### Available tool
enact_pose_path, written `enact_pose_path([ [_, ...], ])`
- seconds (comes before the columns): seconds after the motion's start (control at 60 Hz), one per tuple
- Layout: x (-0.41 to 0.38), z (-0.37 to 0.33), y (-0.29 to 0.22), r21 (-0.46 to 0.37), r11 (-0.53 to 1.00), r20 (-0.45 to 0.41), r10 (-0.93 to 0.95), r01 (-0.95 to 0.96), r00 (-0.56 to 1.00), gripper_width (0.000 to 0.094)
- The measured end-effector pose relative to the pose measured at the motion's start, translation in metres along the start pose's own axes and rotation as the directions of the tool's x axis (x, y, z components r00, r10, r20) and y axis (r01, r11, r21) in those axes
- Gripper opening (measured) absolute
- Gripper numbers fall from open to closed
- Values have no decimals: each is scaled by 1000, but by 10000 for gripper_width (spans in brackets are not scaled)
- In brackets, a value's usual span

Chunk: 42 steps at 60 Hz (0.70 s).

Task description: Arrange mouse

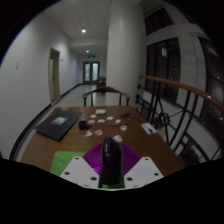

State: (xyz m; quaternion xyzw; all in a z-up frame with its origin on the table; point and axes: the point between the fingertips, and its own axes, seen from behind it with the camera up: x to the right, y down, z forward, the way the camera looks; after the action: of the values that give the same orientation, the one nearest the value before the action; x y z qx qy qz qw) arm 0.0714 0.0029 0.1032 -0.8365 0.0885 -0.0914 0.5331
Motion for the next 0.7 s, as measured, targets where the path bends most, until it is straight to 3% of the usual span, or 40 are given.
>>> enact_pose_path([
  [0.233,-63,22,80,-130,990,60,-51,58,997,240],
  [0.45,-64,23,78,-114,989,0,-98,97,995,248],
  [0.55,-61,16,82,-155,983,-42,-106,98,993,393],
  [0.65,-70,-10,71,-149,987,-68,-77,66,995,705],
  [0.7,-77,-31,63,-134,990,-81,-58,47,995,761],
])
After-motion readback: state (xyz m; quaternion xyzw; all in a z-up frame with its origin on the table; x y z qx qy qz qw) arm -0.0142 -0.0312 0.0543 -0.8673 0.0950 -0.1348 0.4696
